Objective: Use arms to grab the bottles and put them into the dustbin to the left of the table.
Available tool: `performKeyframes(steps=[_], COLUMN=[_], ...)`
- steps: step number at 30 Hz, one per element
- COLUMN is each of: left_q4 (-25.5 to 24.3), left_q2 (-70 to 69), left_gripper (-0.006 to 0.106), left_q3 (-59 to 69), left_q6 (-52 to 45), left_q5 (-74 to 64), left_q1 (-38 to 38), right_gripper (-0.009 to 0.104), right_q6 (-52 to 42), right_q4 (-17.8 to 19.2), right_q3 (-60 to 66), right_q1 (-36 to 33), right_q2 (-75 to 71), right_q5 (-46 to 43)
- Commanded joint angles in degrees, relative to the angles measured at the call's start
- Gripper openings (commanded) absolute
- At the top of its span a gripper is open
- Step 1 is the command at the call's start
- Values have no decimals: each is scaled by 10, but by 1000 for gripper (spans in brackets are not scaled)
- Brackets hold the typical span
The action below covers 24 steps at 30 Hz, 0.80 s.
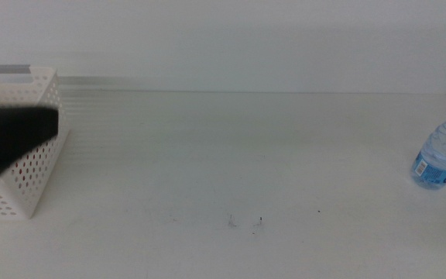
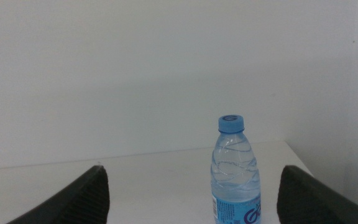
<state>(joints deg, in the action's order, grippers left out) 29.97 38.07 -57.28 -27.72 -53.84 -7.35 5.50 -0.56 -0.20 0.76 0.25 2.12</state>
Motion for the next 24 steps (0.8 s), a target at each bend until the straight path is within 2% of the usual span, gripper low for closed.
performKeyframes(steps=[1,11,18,24], left_q4=[0,11,-68,-71], left_q2=[-27,-53,-53,-53], left_gripper=[94,94,94,94], left_q3=[32,75,75,75], left_q6=[22,22,72,72], left_q5=[18,44,124,127], left_q1=[-1,-17,-128,-138], right_gripper=[81,81,81,81], right_q6=[-2,-2,-2,-2], right_q4=[1,1,1,1], right_q3=[2,2,2,2], right_q1=[4,4,4,4], right_q2=[-3,-3,-3,-3], right_q5=[-6,-6,-6,-6])
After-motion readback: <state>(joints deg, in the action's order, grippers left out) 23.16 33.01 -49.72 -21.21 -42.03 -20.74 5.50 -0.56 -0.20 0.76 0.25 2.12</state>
